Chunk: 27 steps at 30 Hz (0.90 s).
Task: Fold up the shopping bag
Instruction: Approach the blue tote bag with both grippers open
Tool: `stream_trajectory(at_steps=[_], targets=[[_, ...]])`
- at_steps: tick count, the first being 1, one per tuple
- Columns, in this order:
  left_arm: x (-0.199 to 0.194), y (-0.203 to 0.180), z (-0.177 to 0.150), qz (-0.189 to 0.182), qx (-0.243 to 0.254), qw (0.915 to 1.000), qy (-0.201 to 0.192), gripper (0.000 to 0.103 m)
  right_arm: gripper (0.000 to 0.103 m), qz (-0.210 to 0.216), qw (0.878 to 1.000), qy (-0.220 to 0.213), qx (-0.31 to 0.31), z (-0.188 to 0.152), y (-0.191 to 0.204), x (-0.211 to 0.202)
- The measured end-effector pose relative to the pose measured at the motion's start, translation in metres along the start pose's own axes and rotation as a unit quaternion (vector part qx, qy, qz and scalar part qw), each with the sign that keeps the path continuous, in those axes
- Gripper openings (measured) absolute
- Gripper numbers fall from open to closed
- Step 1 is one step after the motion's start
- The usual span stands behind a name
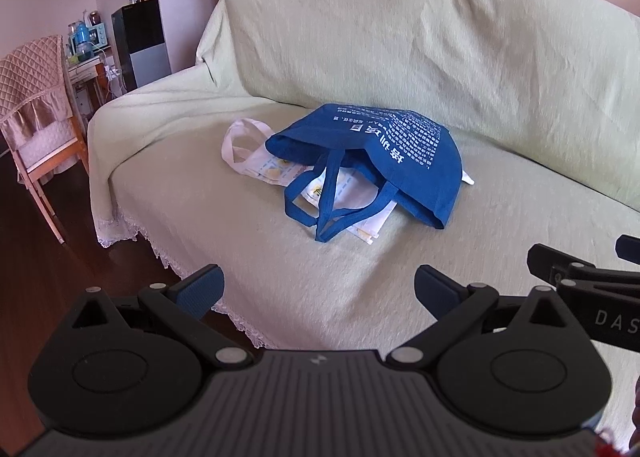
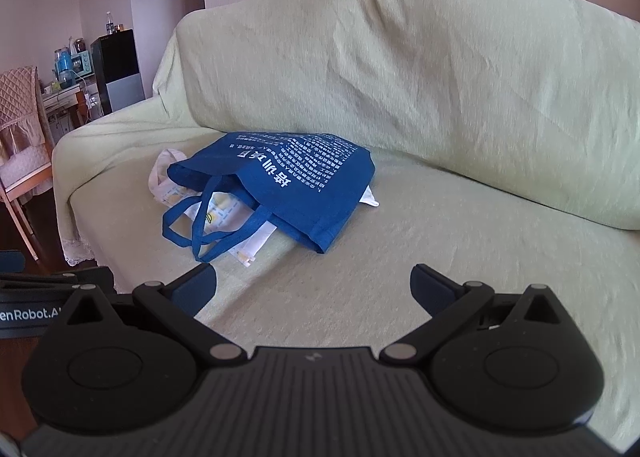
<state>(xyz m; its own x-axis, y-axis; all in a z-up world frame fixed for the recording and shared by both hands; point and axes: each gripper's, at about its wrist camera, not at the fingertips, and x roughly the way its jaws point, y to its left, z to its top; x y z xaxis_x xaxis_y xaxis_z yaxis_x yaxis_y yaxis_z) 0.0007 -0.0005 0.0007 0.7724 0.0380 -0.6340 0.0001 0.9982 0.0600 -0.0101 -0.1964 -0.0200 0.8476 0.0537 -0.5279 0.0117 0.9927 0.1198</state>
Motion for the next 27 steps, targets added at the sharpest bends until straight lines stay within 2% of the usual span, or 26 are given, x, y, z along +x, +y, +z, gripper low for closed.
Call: stream_trajectory(at_steps=[7,12,27], targets=[[0.001,-0.004,0.009,0.003,0.003,1.0,-0.003,0.102,0.102,0.007,1.0,-0.001,0.006,0.002,-0.002,-0.002],[-0.007,0.006,0.0,-0.007,-0.006,0.9998,-0.017,0.102,0.102,0.003,1.0,-0.006,0.003,0.0,0.002,-0.004],[-0.013,0.007,0.001,-0.003,-0.005,0.9996,-0.027,0.102,0.102,0.008,1.0,-0.017,0.005,0.003,0.004,-0.009]])
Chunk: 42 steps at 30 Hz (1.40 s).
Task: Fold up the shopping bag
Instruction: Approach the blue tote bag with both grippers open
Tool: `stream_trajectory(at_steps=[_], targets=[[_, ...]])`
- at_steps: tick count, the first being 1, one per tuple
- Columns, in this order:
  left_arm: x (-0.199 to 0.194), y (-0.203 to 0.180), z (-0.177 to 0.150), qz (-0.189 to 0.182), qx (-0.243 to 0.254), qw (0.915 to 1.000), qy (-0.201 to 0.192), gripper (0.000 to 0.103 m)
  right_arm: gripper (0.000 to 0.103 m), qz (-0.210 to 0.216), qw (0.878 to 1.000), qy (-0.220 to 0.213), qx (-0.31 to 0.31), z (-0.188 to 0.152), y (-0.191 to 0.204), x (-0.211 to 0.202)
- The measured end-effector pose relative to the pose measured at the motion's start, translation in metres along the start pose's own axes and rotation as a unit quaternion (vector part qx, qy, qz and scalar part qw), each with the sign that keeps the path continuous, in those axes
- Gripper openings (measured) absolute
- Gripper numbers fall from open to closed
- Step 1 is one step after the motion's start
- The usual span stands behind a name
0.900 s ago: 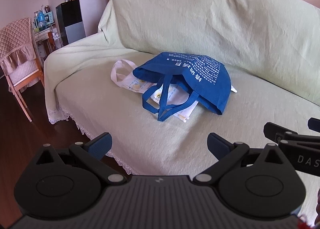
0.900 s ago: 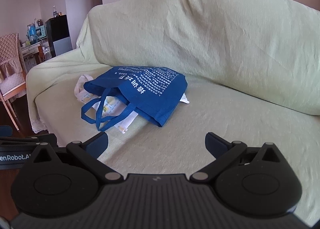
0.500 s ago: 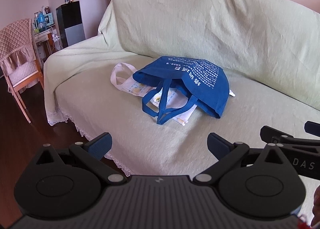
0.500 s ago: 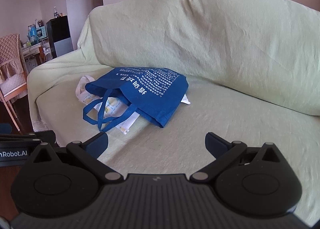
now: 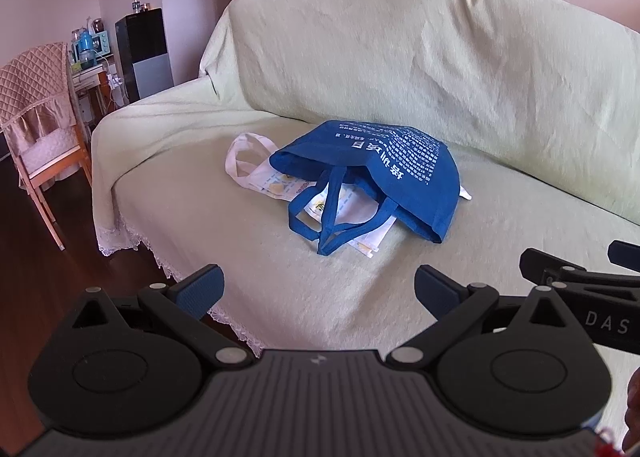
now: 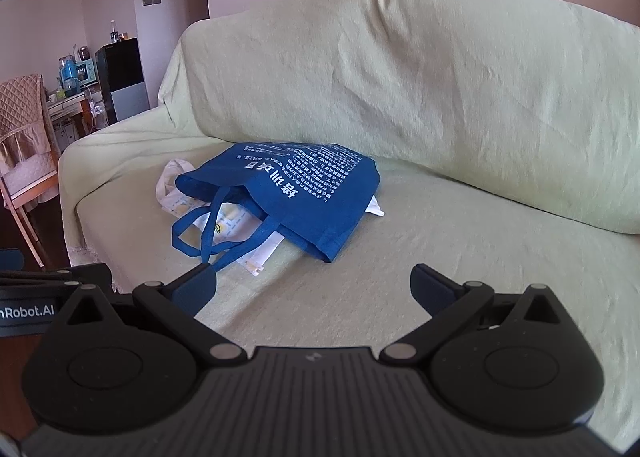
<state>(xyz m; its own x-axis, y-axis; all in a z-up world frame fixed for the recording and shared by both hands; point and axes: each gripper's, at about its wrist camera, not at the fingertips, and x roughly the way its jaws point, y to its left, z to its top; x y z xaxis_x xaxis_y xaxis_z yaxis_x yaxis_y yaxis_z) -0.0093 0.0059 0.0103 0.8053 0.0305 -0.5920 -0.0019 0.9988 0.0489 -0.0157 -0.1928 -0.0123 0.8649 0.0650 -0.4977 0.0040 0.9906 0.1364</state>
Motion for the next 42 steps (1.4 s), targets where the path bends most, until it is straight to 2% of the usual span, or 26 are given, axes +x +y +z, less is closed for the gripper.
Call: stream_trajectory(at_steps=[23,42], targets=[[0.006,0.001,0.008,0.003,-0.006,1.0,-0.006,0.102,0.102,-0.008,1.0,-0.005,0.002,0.007,-0.003,0.01],[0.045,0.005,0.025,0.007,-0.01,0.9999,0.003,0.102,0.102,-0.007,1.0,-0.008,-0.003,0.019,-0.006,0.042]])
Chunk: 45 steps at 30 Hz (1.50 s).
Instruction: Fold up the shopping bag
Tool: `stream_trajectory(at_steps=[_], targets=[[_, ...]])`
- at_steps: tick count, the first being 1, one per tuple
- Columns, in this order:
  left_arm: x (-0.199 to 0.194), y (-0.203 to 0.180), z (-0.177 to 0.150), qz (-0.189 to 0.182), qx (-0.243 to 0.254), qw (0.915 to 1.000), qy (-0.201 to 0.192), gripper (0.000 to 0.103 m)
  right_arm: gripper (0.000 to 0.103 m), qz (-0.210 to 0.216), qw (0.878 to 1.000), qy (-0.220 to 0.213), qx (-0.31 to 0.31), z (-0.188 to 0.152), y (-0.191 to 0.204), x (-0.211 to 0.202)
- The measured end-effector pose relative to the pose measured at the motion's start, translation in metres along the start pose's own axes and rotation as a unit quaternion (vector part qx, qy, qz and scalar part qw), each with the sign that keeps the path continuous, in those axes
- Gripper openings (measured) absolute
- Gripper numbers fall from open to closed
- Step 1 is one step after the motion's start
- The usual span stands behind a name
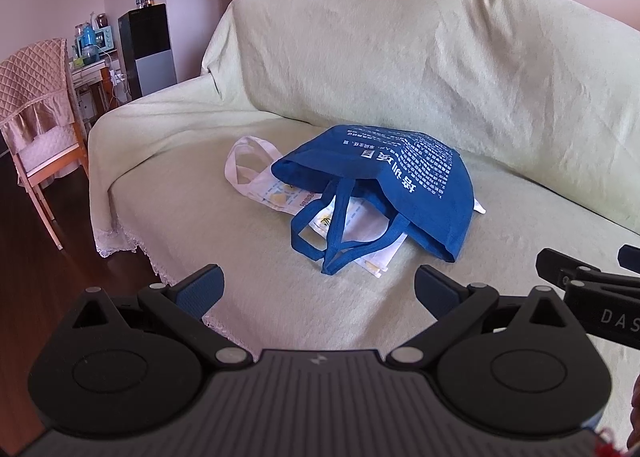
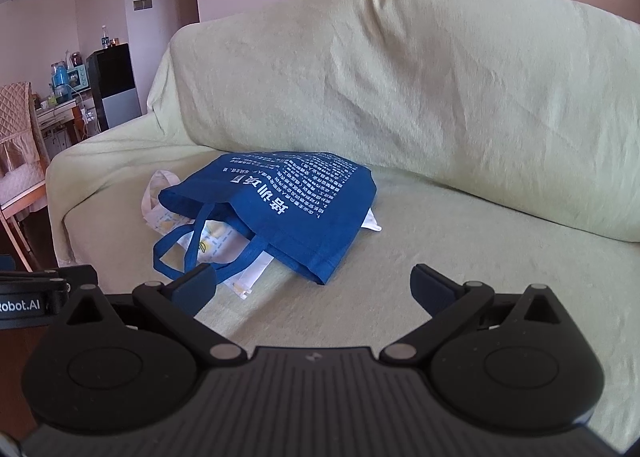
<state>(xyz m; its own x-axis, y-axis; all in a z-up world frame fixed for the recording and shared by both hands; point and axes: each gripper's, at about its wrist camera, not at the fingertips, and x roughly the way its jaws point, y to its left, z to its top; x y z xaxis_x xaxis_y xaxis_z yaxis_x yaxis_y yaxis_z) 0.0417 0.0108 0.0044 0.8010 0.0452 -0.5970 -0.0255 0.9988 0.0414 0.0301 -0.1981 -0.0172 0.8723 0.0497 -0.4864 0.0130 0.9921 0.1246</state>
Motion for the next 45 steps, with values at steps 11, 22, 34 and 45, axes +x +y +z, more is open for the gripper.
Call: stream_trajectory(at_steps=[11,22,34,45], targets=[[0.029,0.001,0.012,0.006,0.002,1.0,0.003,0.102,0.102,0.015,1.0,0.004,-0.017,0.008,0.003,0.028],[0.076,0.006,0.025,0.001,-0.005,0.9997,0.025,0.102,0.102,0.01,0.999,0.002,-0.043,0.01,0.008,0.069],[0.141,0.011,0.031,0.013,0.013,0.9992,0.035,0.102,0.102,0.027,0.999,-0.03,-0.018,0.014,0.001,0.12],[0.199,0.033,0.046,0.004,-0.007,0.9995,0.031,0.102,0.102,0.0,0.991,-0.044,-0.13,-0.007,0.012,0.181]])
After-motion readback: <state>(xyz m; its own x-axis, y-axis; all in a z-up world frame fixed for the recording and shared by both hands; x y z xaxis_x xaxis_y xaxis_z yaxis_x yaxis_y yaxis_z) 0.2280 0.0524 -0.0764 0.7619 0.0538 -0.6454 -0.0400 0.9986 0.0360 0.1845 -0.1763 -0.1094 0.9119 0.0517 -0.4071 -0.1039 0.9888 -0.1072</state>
